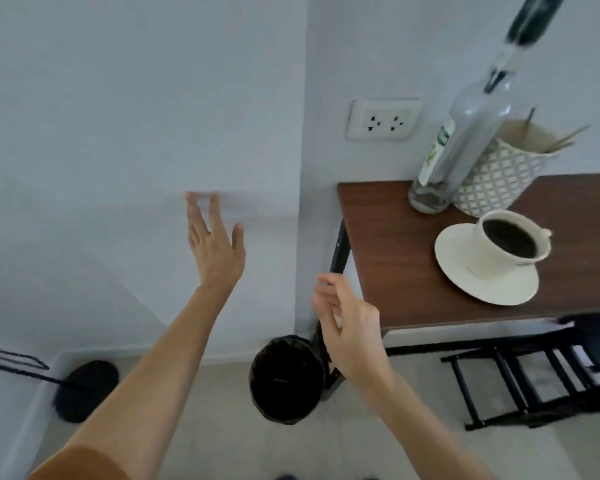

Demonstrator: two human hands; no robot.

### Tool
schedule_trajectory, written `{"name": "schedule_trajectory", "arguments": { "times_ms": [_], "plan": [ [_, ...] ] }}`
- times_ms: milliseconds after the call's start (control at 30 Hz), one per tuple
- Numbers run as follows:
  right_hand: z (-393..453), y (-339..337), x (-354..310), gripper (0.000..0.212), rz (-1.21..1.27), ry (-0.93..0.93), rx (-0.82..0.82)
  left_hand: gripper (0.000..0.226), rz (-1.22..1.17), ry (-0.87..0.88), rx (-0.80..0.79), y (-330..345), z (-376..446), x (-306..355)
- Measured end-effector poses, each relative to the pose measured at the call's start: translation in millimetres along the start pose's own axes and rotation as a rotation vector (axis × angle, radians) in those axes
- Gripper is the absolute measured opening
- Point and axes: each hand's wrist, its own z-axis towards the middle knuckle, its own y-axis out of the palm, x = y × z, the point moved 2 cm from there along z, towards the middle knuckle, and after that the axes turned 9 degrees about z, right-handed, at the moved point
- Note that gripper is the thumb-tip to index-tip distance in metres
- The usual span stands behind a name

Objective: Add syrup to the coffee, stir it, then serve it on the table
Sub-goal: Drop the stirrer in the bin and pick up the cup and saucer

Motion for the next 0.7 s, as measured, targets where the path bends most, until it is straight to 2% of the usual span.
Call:
{"name": "schedule_trajectory", "arguments": {
  "times_ms": [67, 233, 333, 433, 567, 700],
  "plan": [
    [1, -33, -16, 0.025, 0.027, -0.096, 0.074, 0.066, -0.05, -0.008, 0.0, -4, -4, 24],
    [-11, -132, -20, 0.016, 0.028, -0.203, 0.24, 0.065, -0.209, 0.114, 0.011, -16, -33, 121],
    [-23, -190, 2, 0.012, -0.034, -0.188, 0.361, 0.065, -0.257, 0.178, -0.05, -11, -69, 180],
    [-24, -239, 41, 0.006, -0.123, -0.08, 0.476, 0.065, -0.231, 0.169, -0.189, 7, -112, 231],
    [-2, -269, 94, 0.016, -0.194, 0.17, 0.398, 0.062, -0.006, 0.125, -0.408, 39, -151, 279],
    [16, -268, 109, 0.041, -0.431, 0.308, 0.236, 0.063, 0.183, 0.124, -0.503, 58, -166, 299]
  ]
}}
